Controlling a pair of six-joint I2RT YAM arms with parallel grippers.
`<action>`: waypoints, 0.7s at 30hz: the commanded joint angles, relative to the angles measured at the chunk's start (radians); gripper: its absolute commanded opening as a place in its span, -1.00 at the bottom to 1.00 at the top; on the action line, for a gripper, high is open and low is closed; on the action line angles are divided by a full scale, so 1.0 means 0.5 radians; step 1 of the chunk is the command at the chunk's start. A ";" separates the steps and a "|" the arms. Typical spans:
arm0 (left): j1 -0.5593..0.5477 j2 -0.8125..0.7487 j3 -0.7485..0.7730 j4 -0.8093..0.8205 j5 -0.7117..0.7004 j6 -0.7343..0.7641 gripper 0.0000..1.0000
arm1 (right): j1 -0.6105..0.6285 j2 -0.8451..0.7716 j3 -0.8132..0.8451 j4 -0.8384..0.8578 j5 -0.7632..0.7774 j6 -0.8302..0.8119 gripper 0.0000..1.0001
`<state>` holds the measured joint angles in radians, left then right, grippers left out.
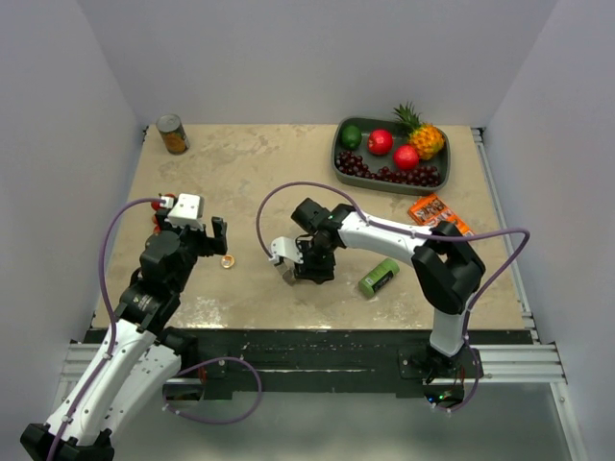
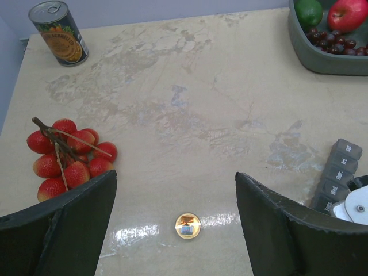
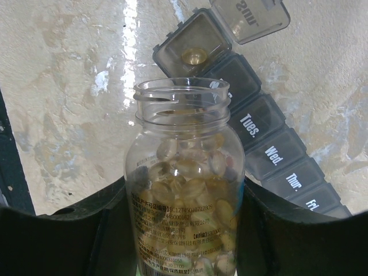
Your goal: Sort the pills into containers
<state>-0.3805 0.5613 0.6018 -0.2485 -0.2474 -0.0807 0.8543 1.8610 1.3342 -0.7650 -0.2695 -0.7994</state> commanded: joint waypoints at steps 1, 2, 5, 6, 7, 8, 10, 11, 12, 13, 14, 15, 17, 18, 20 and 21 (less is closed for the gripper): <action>0.006 -0.015 0.017 0.095 -0.021 0.063 0.76 | 0.043 -0.001 0.099 -0.035 0.106 0.022 -0.93; 0.006 -0.015 0.017 0.095 -0.018 0.063 0.76 | 0.052 0.005 0.108 -0.041 0.119 0.022 -0.93; 0.006 -0.018 0.017 0.098 -0.018 0.063 0.76 | 0.080 0.021 0.120 -0.056 0.165 0.022 -0.93; 0.006 -0.018 0.017 0.098 -0.018 0.063 0.76 | 0.089 0.030 0.123 -0.062 0.192 0.025 -0.93; 0.006 -0.018 0.017 0.098 -0.021 0.063 0.76 | 0.095 0.039 0.133 -0.065 0.201 0.025 -0.93; 0.006 -0.018 0.017 0.098 -0.021 0.063 0.76 | 0.098 0.045 0.139 -0.068 0.211 0.028 -0.93; 0.006 -0.018 0.017 0.098 -0.021 0.063 0.76 | 0.111 0.058 0.145 -0.077 0.232 0.031 -0.93; 0.006 -0.021 0.017 0.095 -0.021 0.063 0.76 | 0.114 0.064 0.148 -0.078 0.241 0.034 -0.93; 0.006 -0.021 0.017 0.095 -0.021 0.063 0.76 | 0.120 0.067 0.151 -0.078 0.248 0.034 -0.93; 0.006 -0.021 0.017 0.095 -0.021 0.063 0.76 | 0.123 0.070 0.151 -0.084 0.269 0.034 -0.93; 0.006 -0.021 0.017 0.098 -0.024 0.063 0.76 | 0.129 0.076 0.151 -0.087 0.278 0.034 -0.93; 0.006 -0.021 0.017 0.095 -0.021 0.063 0.76 | 0.132 0.079 0.157 -0.087 0.287 0.037 -0.93; 0.006 -0.021 0.017 0.098 -0.021 0.063 0.76 | 0.135 0.088 0.163 -0.093 0.315 0.043 -0.93; 0.006 -0.021 0.017 0.098 -0.021 0.063 0.76 | 0.144 0.091 0.166 -0.099 0.324 0.046 -0.93; 0.006 -0.024 0.017 0.098 -0.024 0.063 0.76 | 0.147 0.101 0.176 -0.105 0.337 0.049 -0.93; 0.006 -0.024 0.017 0.098 -0.024 0.063 0.76 | 0.151 0.107 0.179 -0.111 0.337 0.049 -0.93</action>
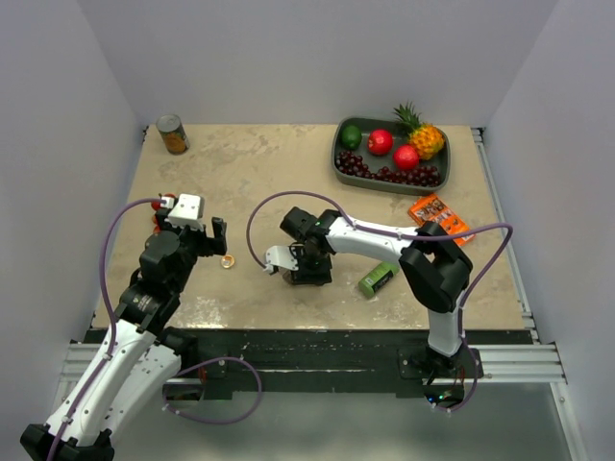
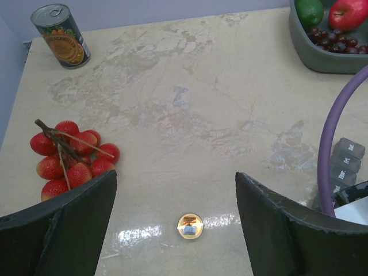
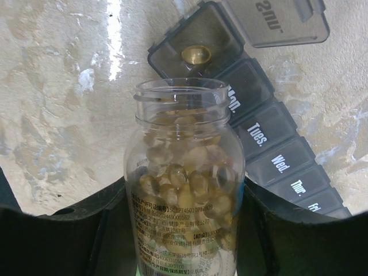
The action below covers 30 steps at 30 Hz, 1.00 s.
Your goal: Sort the pills into containers
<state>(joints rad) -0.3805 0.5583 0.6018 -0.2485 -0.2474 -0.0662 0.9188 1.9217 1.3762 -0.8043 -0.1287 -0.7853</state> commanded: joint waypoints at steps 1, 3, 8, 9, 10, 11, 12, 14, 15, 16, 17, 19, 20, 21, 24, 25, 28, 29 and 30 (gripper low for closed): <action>0.006 -0.021 0.017 0.098 -0.021 0.034 0.76 | 0.022 -0.015 0.098 -0.033 0.055 0.021 -0.93; 0.006 -0.021 0.017 0.095 -0.024 0.034 0.76 | 0.022 -0.008 0.101 -0.036 0.064 0.027 -0.93; 0.006 -0.021 0.017 0.098 -0.021 0.034 0.76 | 0.034 0.004 0.119 -0.051 0.107 0.027 -0.93; 0.006 -0.018 0.017 0.095 -0.021 0.034 0.76 | 0.037 0.007 0.125 -0.054 0.113 0.030 -0.93; 0.009 -0.021 0.017 0.098 -0.021 0.034 0.76 | 0.040 0.007 0.135 -0.066 0.122 0.030 -0.93; 0.006 -0.021 0.017 0.095 -0.021 0.034 0.76 | 0.043 0.010 0.138 -0.069 0.129 0.030 -0.93; 0.006 -0.024 0.017 0.095 -0.021 0.031 0.76 | 0.046 0.010 0.144 -0.076 0.144 0.030 -0.93; 0.006 -0.021 0.017 0.095 -0.021 0.034 0.76 | 0.049 0.016 0.159 -0.091 0.153 0.037 -0.93; 0.006 -0.024 0.017 0.095 -0.021 0.034 0.76 | 0.052 0.022 0.165 -0.097 0.165 0.037 -0.93; 0.006 -0.021 0.017 0.095 -0.018 0.034 0.76 | 0.055 0.028 0.174 -0.109 0.172 0.037 -0.93; 0.006 -0.024 0.017 0.095 -0.021 0.034 0.76 | 0.064 0.025 0.178 -0.112 0.181 0.037 -0.93; 0.006 -0.027 0.017 0.095 -0.018 0.034 0.76 | 0.068 0.031 0.190 -0.128 0.199 0.040 -0.92; 0.006 -0.027 0.017 0.095 -0.021 0.034 0.76 | 0.074 0.035 0.193 -0.134 0.202 0.040 -0.92; 0.006 -0.027 0.017 0.095 -0.018 0.034 0.76 | 0.077 0.044 0.199 -0.140 0.205 0.040 -0.92; 0.006 -0.030 0.017 0.095 -0.021 0.034 0.76 | 0.086 0.047 0.208 -0.152 0.224 0.043 -0.92; 0.006 -0.031 0.017 0.095 -0.021 0.034 0.76 | 0.089 0.056 0.211 -0.155 0.230 0.043 -0.92; 0.006 -0.034 0.017 0.092 -0.021 0.034 0.76 | 0.092 0.062 0.217 -0.162 0.236 0.049 -0.92; 0.006 -0.034 0.017 0.095 -0.021 0.034 0.76 | 0.092 0.059 0.220 -0.162 0.239 0.052 -0.92; 0.006 -0.037 0.017 0.092 -0.018 0.034 0.76 | 0.095 0.065 0.221 -0.168 0.242 0.049 -0.92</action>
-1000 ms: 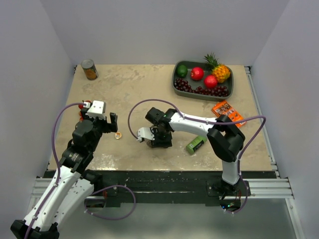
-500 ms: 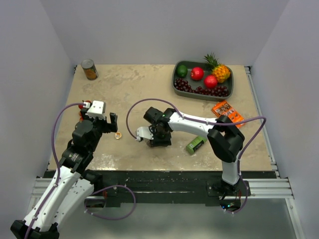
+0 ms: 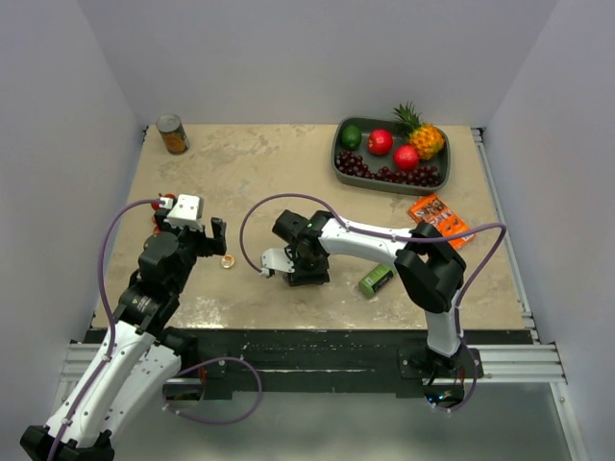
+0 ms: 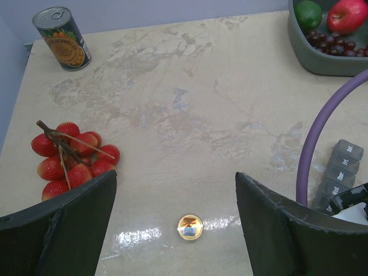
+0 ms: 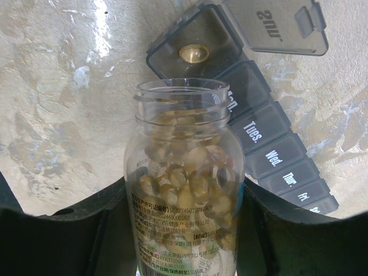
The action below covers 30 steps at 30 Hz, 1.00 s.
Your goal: Sort the pills into containers
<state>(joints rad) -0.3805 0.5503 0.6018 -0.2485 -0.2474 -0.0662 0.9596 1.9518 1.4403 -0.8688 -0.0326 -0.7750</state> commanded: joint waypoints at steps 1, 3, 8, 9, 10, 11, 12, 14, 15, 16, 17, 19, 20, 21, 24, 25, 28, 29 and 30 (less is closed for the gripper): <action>0.006 -0.018 0.017 0.092 -0.018 0.034 0.76 | 0.014 0.002 0.092 -0.039 0.053 0.028 -0.92; 0.006 -0.018 0.017 0.092 -0.018 0.034 0.76 | 0.014 0.008 0.095 -0.045 0.059 0.028 -0.92; 0.006 -0.021 0.017 0.095 -0.018 0.034 0.76 | 0.020 0.014 0.102 -0.051 0.062 0.031 -0.92; 0.006 -0.021 0.017 0.092 -0.015 0.034 0.76 | 0.023 0.017 0.102 -0.054 0.062 0.028 -0.92; 0.006 -0.021 0.017 0.095 -0.018 0.037 0.76 | 0.026 0.014 0.108 -0.054 0.062 0.028 -0.92; 0.006 -0.018 0.017 0.095 -0.018 0.037 0.76 | 0.026 0.017 0.108 -0.057 0.062 0.031 -0.92; 0.006 -0.018 0.017 0.095 -0.018 0.034 0.76 | 0.029 0.020 0.111 -0.063 0.062 0.031 -0.92; 0.006 -0.018 0.017 0.095 -0.018 0.034 0.76 | 0.032 0.026 0.120 -0.069 0.099 0.028 -0.92; 0.006 -0.021 0.021 0.095 -0.018 0.034 0.76 | 0.035 0.032 0.120 -0.069 0.102 0.028 -0.92; 0.006 -0.021 0.021 0.095 -0.018 0.034 0.76 | 0.035 0.033 0.123 -0.072 0.108 0.028 -0.92; 0.006 -0.021 0.018 0.095 -0.018 0.037 0.76 | 0.038 0.036 0.126 -0.079 0.105 0.028 -0.92; 0.006 -0.024 0.017 0.095 -0.018 0.034 0.76 | 0.041 0.045 0.129 -0.085 0.111 0.031 -0.92; 0.006 -0.024 0.017 0.095 -0.018 0.034 0.76 | 0.041 0.042 0.129 -0.088 0.111 0.031 -0.92; 0.006 -0.024 0.017 0.095 -0.018 0.037 0.76 | 0.044 0.045 0.129 -0.091 0.114 0.028 -0.92; 0.006 -0.024 0.017 0.092 -0.018 0.034 0.76 | 0.041 0.054 0.135 -0.097 0.123 0.028 -0.92; 0.006 -0.027 0.017 0.092 -0.018 0.037 0.76 | 0.044 0.054 0.135 -0.097 0.120 0.028 -0.92; 0.006 -0.027 0.017 0.092 -0.021 0.034 0.76 | 0.047 0.060 0.138 -0.103 0.127 0.028 -0.92; 0.006 -0.027 0.017 0.095 -0.018 0.037 0.76 | 0.047 0.063 0.138 -0.103 0.127 0.031 -0.92; 0.006 -0.027 0.017 0.095 -0.021 0.037 0.76 | 0.047 0.066 0.144 -0.106 0.133 0.031 -0.92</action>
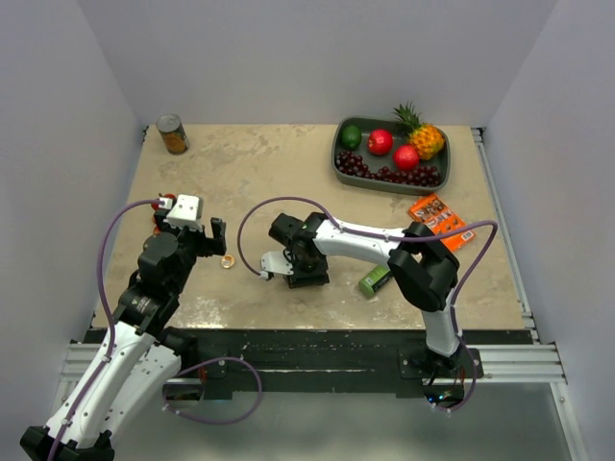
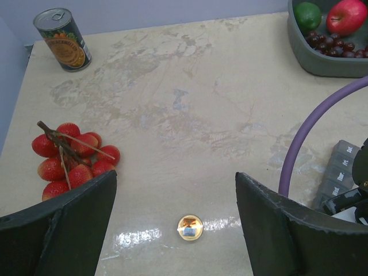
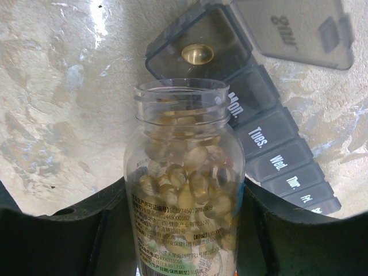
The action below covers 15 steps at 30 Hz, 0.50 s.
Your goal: Sort the pills into containers
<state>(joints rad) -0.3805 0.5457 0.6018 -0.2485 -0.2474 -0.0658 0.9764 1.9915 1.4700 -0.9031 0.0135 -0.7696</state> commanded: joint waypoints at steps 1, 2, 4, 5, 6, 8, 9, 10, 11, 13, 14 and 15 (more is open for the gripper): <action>0.009 -0.018 0.017 0.095 -0.021 0.033 0.76 | 0.014 -0.010 0.088 -0.041 0.040 0.018 -0.92; 0.006 -0.018 0.017 0.095 -0.021 0.033 0.76 | 0.014 -0.007 0.088 -0.038 0.037 0.021 -0.92; 0.006 -0.015 0.017 0.095 -0.018 0.037 0.76 | 0.011 -0.007 0.088 -0.044 0.040 0.018 -0.92; 0.006 -0.018 0.017 0.095 -0.018 0.037 0.76 | 0.014 -0.010 0.091 -0.044 0.043 0.018 -0.92; 0.006 -0.015 0.017 0.095 -0.018 0.037 0.76 | 0.017 -0.010 0.094 -0.044 0.047 0.018 -0.92; 0.006 -0.015 0.017 0.095 -0.018 0.037 0.76 | 0.017 -0.013 0.094 -0.047 0.047 0.018 -0.92; 0.006 -0.015 0.017 0.098 -0.018 0.037 0.76 | 0.017 -0.010 0.097 -0.053 0.053 0.021 -0.92; 0.006 -0.015 0.017 0.095 -0.018 0.033 0.76 | 0.020 -0.013 0.100 -0.059 0.062 0.015 -0.92; 0.006 -0.015 0.017 0.095 -0.018 0.033 0.76 | 0.026 -0.016 0.106 -0.062 0.065 0.014 -0.92; 0.006 -0.008 0.014 0.098 -0.018 0.037 0.76 | 0.029 -0.010 0.109 -0.071 0.074 0.011 -0.92; 0.006 -0.008 0.017 0.098 -0.018 0.033 0.76 | 0.032 -0.007 0.113 -0.077 0.077 0.005 -0.92; 0.006 -0.011 0.017 0.098 -0.018 0.033 0.76 | 0.035 0.002 0.119 -0.080 0.080 0.005 -0.92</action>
<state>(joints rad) -0.3805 0.5457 0.6018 -0.2485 -0.2474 -0.0658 0.9821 1.9919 1.4803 -0.9218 0.0338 -0.7700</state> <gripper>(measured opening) 0.880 0.555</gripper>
